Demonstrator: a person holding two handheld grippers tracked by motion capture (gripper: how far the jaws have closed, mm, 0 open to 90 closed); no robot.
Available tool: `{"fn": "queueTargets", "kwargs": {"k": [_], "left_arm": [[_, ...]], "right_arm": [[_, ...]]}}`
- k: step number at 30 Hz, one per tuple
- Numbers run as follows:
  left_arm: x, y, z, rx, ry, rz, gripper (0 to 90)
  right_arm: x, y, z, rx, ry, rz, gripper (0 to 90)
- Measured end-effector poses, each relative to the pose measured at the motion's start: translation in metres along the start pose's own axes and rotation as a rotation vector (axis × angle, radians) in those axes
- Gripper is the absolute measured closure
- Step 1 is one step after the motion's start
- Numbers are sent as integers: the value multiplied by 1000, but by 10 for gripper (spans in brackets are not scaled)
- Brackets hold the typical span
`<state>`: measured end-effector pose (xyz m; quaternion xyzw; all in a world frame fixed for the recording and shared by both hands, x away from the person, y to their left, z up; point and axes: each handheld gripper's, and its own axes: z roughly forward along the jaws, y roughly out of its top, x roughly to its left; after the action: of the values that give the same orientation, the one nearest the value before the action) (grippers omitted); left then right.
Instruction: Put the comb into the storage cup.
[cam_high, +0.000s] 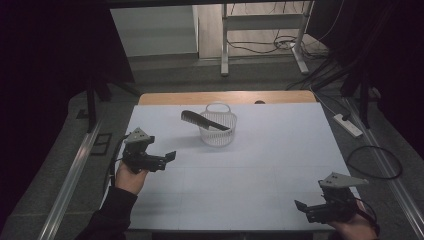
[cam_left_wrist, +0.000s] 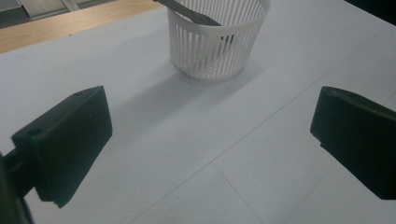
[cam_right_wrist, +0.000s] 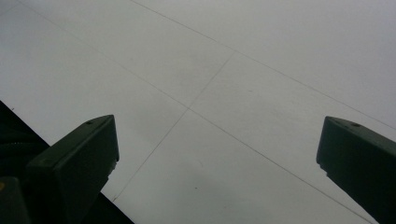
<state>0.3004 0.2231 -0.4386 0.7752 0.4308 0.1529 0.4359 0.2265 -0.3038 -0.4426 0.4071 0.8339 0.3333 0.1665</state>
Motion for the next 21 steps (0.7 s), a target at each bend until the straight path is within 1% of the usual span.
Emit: {"fn": "queueTargets", "kwargs": {"k": [9,21], "left_arm": [[-6,-7,-10,4,-5,-1,0],[-10,-16,-22,-4,-7,-18,0]], "right_arm": [[0,0,0,1,1,-1,0],[0,0,0,1,0,-2,0]]}}
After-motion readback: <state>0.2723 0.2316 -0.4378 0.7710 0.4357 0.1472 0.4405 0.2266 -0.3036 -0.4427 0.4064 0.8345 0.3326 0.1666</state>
